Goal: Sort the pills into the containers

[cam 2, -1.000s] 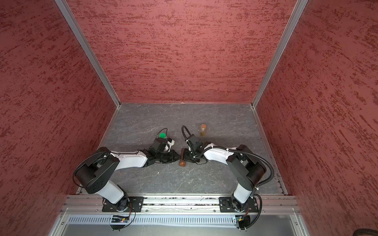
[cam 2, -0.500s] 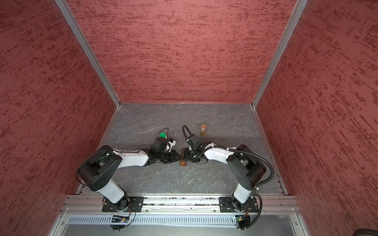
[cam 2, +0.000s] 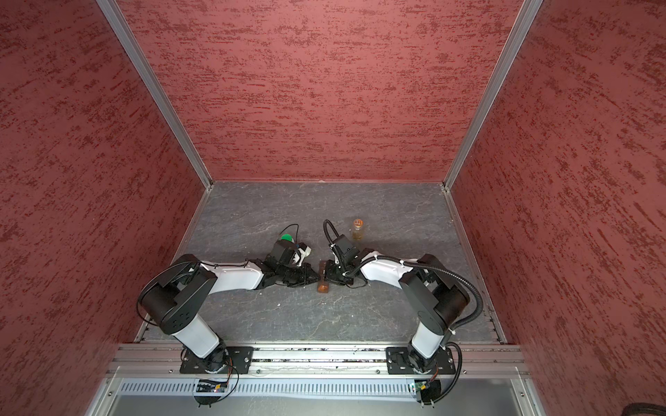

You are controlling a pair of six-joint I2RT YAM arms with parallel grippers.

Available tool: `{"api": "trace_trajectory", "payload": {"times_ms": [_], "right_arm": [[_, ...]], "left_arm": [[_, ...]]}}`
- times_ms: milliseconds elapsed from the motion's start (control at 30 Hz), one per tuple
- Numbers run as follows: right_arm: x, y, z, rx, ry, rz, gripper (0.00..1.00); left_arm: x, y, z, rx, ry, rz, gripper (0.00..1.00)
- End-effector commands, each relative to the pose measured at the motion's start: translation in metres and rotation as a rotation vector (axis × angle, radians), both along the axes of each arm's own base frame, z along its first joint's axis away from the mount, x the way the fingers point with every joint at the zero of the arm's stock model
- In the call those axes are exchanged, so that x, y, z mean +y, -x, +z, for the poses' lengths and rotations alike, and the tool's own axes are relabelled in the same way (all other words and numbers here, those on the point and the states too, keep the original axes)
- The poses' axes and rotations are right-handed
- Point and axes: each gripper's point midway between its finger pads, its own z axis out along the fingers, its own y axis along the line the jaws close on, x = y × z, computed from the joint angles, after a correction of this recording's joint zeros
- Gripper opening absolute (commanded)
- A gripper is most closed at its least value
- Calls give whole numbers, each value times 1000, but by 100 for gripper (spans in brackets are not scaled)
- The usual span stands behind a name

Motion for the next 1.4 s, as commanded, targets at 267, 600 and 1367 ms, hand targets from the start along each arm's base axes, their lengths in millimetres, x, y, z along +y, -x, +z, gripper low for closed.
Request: {"api": "trace_trajectory", "payload": {"times_ms": [267, 600, 1367], "right_arm": [[9, 9, -14, 21, -10, 33, 19], [-8, -8, 6, -70, 69, 3, 25], [-151, -105, 191, -800, 191, -301, 43]], "left_arm": [[-6, 33, -27, 83, -64, -101, 7], [3, 13, 2, -29, -80, -65, 17], [148, -90, 223, -853, -197, 493, 44]]}}
